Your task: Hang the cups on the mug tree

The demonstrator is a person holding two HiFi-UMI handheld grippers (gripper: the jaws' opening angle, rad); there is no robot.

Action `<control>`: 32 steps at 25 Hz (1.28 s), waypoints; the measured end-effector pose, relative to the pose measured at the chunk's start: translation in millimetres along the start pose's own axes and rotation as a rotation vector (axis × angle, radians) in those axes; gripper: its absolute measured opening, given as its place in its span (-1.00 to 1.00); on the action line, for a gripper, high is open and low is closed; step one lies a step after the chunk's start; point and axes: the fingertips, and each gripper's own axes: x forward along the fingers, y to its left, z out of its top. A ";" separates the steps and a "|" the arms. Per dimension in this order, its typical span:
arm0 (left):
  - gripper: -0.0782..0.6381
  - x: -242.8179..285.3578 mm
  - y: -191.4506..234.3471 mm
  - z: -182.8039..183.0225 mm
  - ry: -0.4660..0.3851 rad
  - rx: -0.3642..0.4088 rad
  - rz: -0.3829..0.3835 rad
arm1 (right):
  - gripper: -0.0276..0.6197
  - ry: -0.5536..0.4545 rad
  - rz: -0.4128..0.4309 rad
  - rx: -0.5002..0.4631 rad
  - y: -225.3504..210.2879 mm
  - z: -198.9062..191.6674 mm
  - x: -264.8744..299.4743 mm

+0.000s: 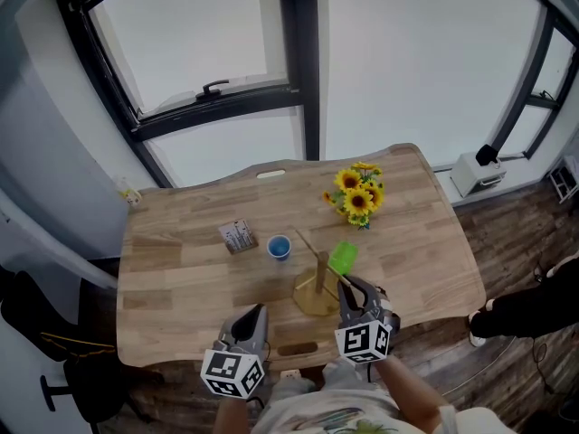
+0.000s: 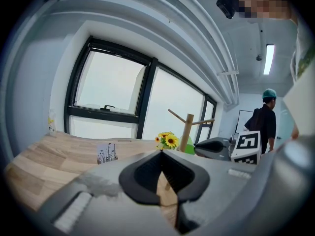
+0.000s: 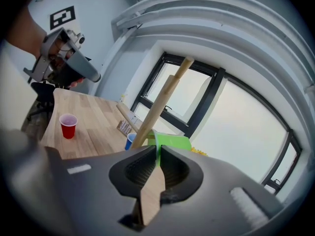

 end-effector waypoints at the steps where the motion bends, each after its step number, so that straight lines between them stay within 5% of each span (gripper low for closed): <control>1: -0.78 -0.2 0.4 -0.6 0.000 -0.002 0.001 | -0.82 0.007 0.005 -0.002 1.7 -2.0 0.3; 19: -0.78 -4.1 2.4 -5.6 0.004 -0.017 0.015 | -0.84 0.031 0.047 0.052 10.5 -13.0 -9.1; 32: -0.78 -31.2 24.7 -13.6 0.010 -0.056 0.080 | -0.84 -0.054 0.167 0.049 57.0 24.6 -21.0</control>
